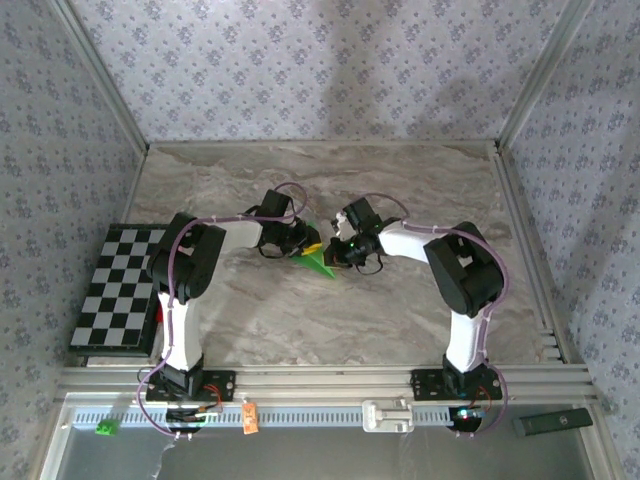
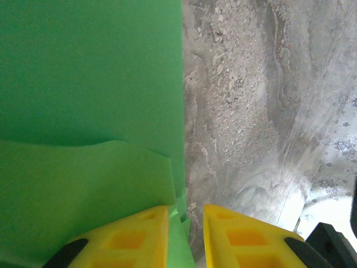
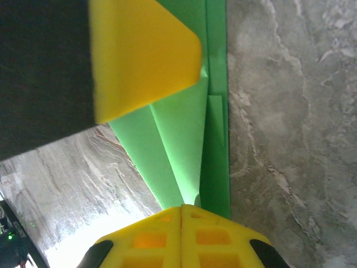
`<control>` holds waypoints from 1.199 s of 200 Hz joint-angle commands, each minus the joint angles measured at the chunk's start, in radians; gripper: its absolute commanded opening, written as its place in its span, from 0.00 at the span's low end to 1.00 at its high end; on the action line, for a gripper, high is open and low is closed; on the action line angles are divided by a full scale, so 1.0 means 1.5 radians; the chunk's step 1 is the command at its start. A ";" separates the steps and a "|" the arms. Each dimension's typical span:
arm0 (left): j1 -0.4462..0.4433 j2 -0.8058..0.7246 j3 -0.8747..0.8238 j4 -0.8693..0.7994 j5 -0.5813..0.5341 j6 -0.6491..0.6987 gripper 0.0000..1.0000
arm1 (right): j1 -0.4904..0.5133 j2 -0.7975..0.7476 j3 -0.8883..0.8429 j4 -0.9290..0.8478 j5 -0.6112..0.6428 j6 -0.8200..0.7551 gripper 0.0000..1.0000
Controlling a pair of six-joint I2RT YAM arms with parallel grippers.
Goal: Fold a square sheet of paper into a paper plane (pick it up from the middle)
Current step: Fourth fold the wing at the center of the table.
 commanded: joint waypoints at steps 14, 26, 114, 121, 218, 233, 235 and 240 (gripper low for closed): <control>0.003 0.019 0.010 -0.031 -0.009 -0.007 0.23 | 0.006 0.020 0.013 -0.030 0.005 -0.014 0.07; 0.003 0.015 0.014 -0.031 -0.007 -0.006 0.23 | 0.005 0.023 0.011 -0.039 0.016 -0.017 0.07; 0.009 -0.085 -0.014 0.018 0.014 0.021 0.27 | -0.001 0.041 0.006 -0.094 0.078 -0.021 0.04; 0.008 -0.092 -0.028 0.026 0.016 0.022 0.25 | -0.002 0.042 0.006 -0.096 0.082 -0.020 0.04; -0.032 -0.062 -0.072 0.025 0.028 0.042 0.06 | -0.002 0.050 0.006 -0.103 0.099 0.001 0.01; -0.035 -0.051 -0.067 0.025 0.031 0.042 0.05 | -0.002 0.050 0.005 -0.103 0.098 0.002 0.00; -0.035 -0.050 -0.067 0.025 0.030 0.042 0.05 | -0.002 0.050 0.005 -0.103 0.098 0.002 0.00; -0.035 -0.047 -0.064 0.024 0.031 0.041 0.05 | -0.002 0.050 0.004 -0.102 0.097 0.002 0.00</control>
